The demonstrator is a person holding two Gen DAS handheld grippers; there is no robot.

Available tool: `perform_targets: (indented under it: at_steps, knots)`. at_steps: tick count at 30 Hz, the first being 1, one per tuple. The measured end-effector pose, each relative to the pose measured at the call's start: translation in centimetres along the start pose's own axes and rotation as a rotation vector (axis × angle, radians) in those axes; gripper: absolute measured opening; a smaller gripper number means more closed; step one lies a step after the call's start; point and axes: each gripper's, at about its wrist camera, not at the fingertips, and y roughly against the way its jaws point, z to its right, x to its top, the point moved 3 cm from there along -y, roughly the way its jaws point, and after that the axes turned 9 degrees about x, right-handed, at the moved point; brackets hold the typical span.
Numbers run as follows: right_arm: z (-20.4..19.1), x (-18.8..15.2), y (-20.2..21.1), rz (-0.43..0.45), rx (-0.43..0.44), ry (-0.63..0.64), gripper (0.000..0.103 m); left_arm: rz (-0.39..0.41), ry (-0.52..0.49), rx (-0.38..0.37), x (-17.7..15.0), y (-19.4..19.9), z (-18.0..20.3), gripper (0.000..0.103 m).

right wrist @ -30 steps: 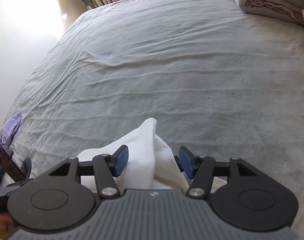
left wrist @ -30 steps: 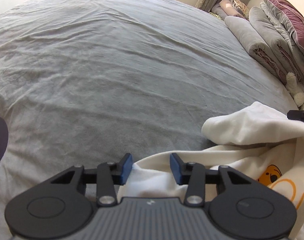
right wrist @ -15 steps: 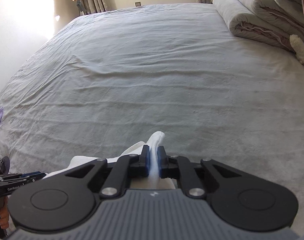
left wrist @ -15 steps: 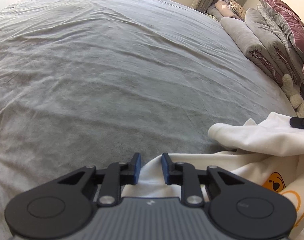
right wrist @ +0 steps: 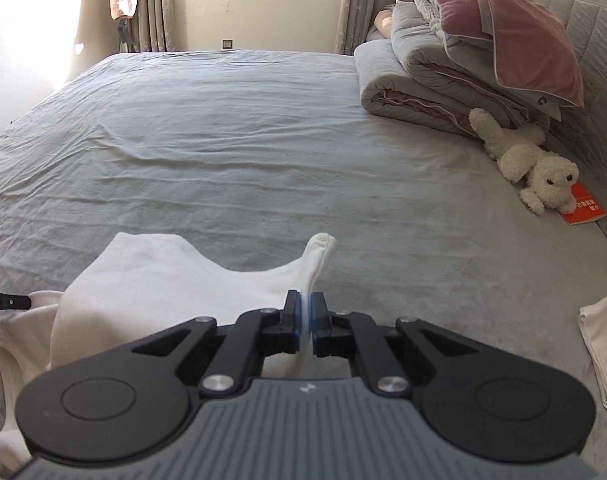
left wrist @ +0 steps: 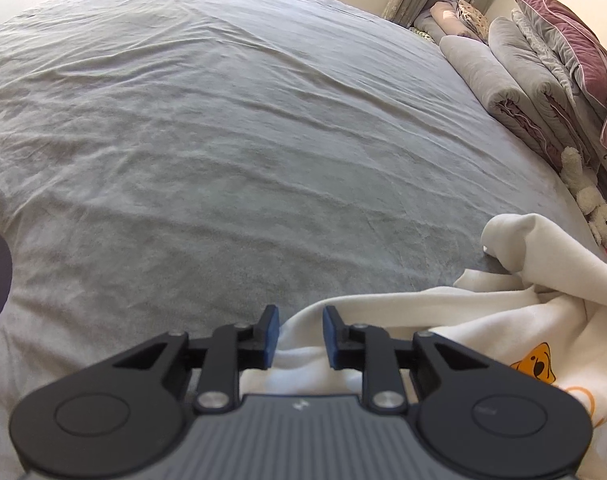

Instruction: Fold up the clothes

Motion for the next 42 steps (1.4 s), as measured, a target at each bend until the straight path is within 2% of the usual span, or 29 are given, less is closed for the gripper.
perform_targets:
  at_steps: [4,10,14,16,22,26,31,32,33,34,38,42]
  knots:
    - [2.0,-2.4,1.0,-0.045,-0.007,-0.053,0.006,0.002,-0.006,0.004,-0.4,0.6,0.1,0.027]
    - [2.1,-3.6,1.6,-0.082,-0.007,-0.055,0.006,0.0,0.01,0.006,-0.9,1.2,-0.4,0.031]
    - [3.2,-5.2,1.0,-0.17,-0.091,-0.009,0.005,-0.012,0.005,0.008,-1.1,1.2,-0.8,0.032]
    - [4.2,-6.2,0.4,-0.209,-0.118,-0.025,0.005,-0.019,0.003,0.008,-1.2,1.2,-1.0,0.032]
    - [6.4,-9.9,-1.9,-0.384,-0.074,-0.124,0.005,-0.041,-0.005,0.003,-1.5,1.2,-1.4,0.032]
    - [6.2,-10.7,-3.0,-0.439,-0.044,-0.138,0.005,-0.052,-0.012,0.007,-1.6,1.2,-1.3,0.032]
    - [5.4,-8.5,-2.2,-0.391,-0.028,-0.125,0.018,-0.063,-0.003,0.002,-1.4,1.2,-1.5,0.032]
    - [5.3,-7.7,-2.0,-0.368,-0.024,-0.119,0.028,-0.064,-0.003,0.001,-1.4,1.3,-1.5,0.032]
    - [5.1,-6.8,-1.7,-0.341,-0.02,-0.112,0.044,-0.065,-0.005,0.0,-1.3,1.3,-1.5,0.032]
    - [4.8,-6.0,-1.4,-0.315,-0.014,-0.104,0.049,-0.067,-0.007,0.0,-1.3,1.4,-1.4,0.032]
    - [2.3,-2.9,-1.4,-0.236,0.063,-0.059,0.051,-0.075,-0.001,-0.014,-1.4,1.4,-1.7,0.032]
    - [-1.6,-0.7,-2.6,-0.201,0.146,-0.001,0.051,-0.084,0.006,-0.03,-1.5,1.4,-2.0,0.032]
